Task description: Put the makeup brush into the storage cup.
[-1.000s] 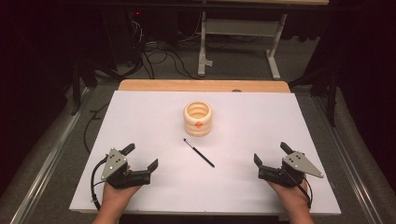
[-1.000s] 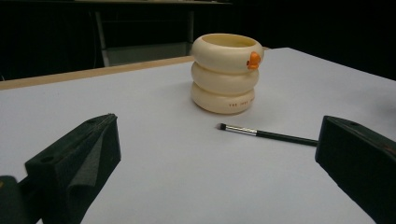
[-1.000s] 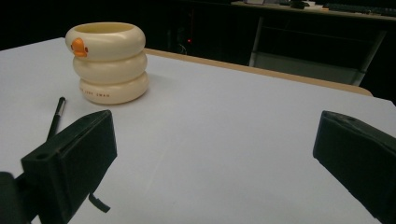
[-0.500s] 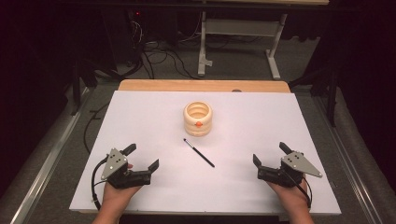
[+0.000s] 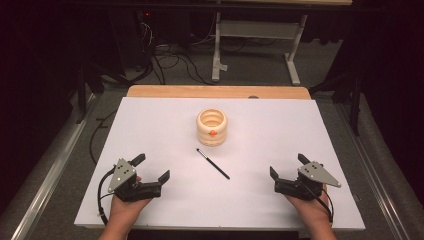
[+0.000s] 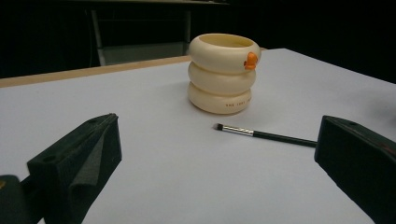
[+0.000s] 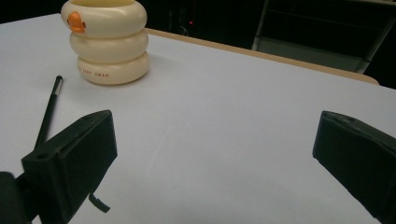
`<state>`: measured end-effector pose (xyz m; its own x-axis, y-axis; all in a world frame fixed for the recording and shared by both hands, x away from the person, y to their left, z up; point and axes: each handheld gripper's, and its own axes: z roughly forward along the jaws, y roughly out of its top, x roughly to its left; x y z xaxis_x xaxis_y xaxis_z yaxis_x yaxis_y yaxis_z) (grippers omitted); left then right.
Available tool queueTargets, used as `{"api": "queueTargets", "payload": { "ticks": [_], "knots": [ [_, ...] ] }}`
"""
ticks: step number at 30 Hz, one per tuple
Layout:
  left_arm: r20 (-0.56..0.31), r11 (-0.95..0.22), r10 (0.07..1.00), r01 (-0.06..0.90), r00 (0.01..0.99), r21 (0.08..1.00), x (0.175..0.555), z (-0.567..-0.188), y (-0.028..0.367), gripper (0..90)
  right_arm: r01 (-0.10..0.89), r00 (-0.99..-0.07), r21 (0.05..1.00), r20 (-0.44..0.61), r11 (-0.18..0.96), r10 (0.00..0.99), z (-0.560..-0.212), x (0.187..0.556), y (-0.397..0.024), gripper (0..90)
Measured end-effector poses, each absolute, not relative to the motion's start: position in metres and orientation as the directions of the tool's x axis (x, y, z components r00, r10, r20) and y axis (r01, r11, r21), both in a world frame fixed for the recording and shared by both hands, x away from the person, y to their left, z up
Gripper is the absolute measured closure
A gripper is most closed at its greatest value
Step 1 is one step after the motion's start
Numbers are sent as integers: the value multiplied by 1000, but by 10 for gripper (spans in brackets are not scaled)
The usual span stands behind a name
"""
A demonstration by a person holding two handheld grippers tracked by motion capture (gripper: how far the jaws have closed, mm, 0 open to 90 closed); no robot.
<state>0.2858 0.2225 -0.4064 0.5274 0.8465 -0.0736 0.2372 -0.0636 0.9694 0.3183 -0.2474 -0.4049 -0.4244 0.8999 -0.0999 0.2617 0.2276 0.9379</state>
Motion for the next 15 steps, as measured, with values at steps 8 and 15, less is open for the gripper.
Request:
{"api": "queueTargets", "payload": {
  "ticks": [8, 15],
  "knots": [
    [-77, -62, 845, 240, 529, 969, 286, -406, 222, 13, 285, -420, 928, -104, 240, 902, -407, 319, -248, 21],
    [-77, -64, 845, 243, 530, 968, 286, -406, 222, 13, 297, -420, 919, -116, 257, 900, -408, 320, -247, 24]
  ]
}}
